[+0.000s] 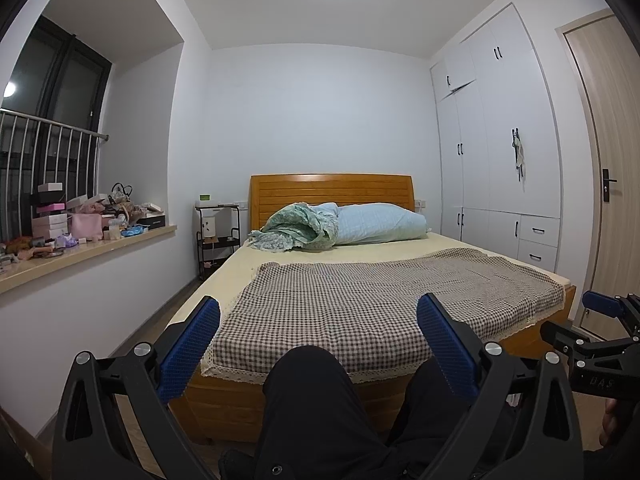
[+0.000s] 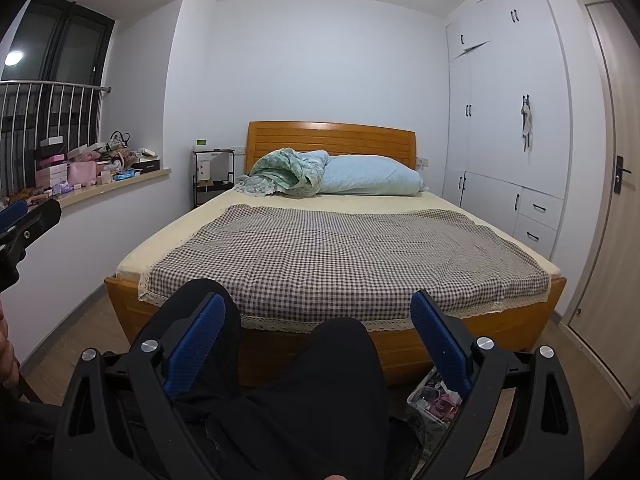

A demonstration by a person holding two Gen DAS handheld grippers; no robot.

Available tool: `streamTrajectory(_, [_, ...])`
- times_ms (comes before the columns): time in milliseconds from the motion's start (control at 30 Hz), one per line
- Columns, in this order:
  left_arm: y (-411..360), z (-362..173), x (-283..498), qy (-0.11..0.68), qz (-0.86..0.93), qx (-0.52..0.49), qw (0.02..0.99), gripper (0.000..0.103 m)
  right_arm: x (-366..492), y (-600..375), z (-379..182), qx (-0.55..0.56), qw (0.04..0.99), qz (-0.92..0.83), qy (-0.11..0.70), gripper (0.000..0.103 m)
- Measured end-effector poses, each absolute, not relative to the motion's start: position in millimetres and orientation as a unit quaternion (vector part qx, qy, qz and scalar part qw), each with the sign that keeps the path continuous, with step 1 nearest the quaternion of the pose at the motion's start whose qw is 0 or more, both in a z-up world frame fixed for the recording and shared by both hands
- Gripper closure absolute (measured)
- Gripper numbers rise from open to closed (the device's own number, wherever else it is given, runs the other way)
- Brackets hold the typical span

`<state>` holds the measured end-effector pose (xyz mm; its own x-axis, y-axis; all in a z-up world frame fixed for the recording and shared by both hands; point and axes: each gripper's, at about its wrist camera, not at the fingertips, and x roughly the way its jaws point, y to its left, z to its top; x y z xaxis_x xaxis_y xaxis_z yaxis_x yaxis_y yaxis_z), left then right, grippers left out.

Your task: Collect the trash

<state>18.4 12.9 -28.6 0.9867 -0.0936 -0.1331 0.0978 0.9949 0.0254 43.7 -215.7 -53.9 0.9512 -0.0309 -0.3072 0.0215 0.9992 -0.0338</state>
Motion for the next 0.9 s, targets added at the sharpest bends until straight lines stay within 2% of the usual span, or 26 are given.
streamTrajectory(900, [19.9, -30.7, 28.2, 0.088, -0.073, 0.004, 0.993, 0.007, 44.2, -221.5, -53.8, -0.012, 0.987, -0.008, 0.158, 0.013])
